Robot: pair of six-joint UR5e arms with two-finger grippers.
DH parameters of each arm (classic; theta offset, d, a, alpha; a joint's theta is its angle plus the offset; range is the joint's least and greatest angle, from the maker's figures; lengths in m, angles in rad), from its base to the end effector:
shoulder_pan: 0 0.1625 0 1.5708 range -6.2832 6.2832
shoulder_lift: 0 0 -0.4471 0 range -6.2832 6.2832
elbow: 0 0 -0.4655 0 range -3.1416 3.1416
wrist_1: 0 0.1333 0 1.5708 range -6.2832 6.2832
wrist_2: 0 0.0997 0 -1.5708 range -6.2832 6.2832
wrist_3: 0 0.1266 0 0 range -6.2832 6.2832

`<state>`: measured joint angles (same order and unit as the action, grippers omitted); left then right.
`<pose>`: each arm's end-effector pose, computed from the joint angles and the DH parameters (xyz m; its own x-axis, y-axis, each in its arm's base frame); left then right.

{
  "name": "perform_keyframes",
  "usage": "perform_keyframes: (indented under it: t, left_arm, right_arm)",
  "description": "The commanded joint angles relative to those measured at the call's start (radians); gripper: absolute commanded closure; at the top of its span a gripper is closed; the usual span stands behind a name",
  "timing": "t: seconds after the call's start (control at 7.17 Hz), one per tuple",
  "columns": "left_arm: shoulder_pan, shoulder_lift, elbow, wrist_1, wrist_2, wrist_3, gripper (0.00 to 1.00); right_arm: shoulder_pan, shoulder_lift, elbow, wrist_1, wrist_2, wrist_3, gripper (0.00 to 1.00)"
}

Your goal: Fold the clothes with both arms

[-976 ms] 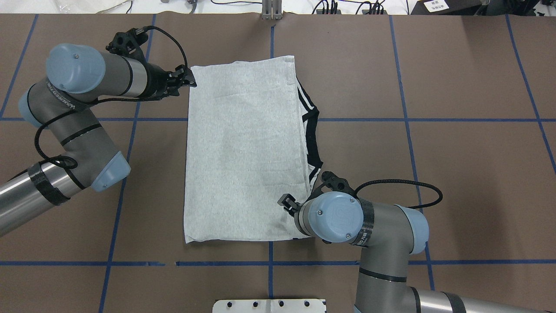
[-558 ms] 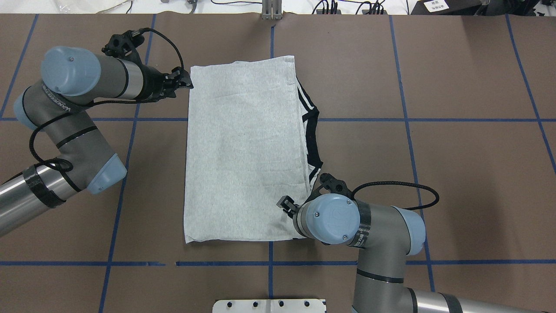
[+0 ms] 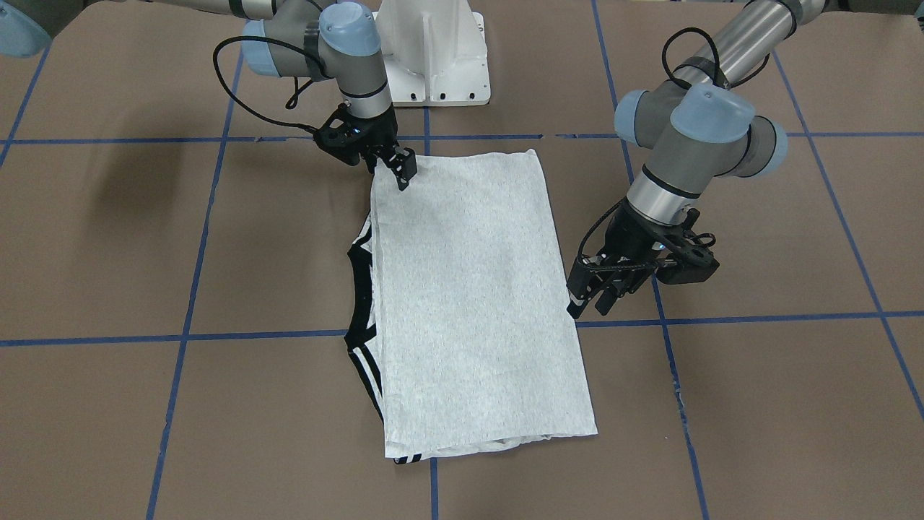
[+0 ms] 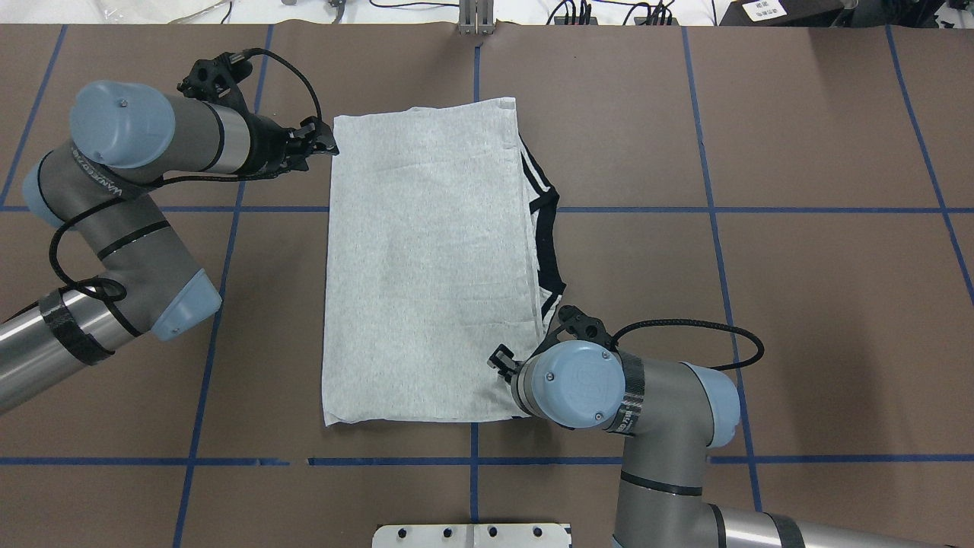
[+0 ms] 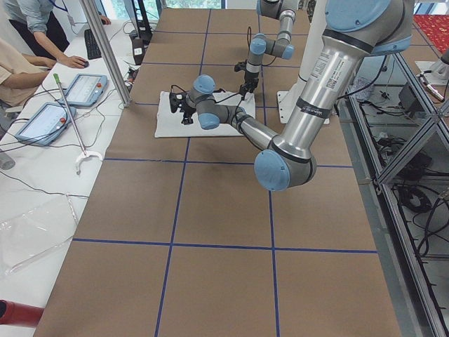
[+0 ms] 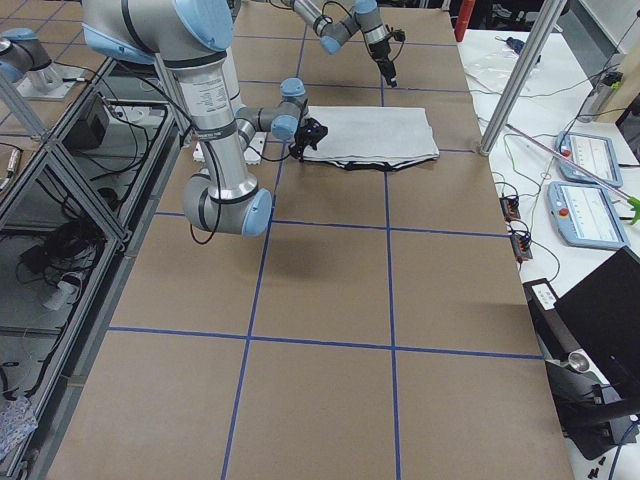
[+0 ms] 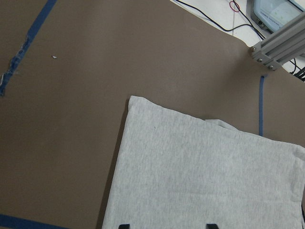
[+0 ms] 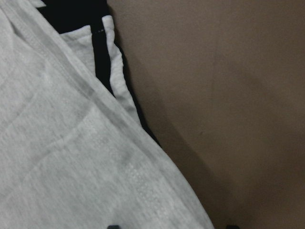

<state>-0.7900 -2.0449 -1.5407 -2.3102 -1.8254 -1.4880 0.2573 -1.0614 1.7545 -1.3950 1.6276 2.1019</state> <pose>0.4739 -0.6223 0.3143 0.3083 -0.1974 -0.9306 0.4995 0.8661 -0.0182 -0.6807 -0.3095 0.2609 0.4310 0.6363 0.6399 -0.4992 0.7588 -0.4184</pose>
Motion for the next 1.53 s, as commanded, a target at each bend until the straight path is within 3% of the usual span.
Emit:
perform_keyframes:
  t: [0.0, 0.98, 1.39]
  left_arm:
    - [0.0, 0.0, -0.003, 0.0, 0.0, 0.0, 0.38]
    - [0.0, 0.0, -0.003, 0.0, 0.0, 0.0, 0.38]
    - [0.002, 0.006, -0.009, 0.0, 0.0, -0.003, 0.38]
  right_arm:
    - [-0.001, 0.0, 0.002, 0.001, 0.005, -0.006, 1.0]
    - [0.016, 0.046, 0.01, 0.001, 0.0, 0.01, 1.0]
    - [0.04, 0.028, 0.083, -0.013, 0.011, 0.007, 1.0]
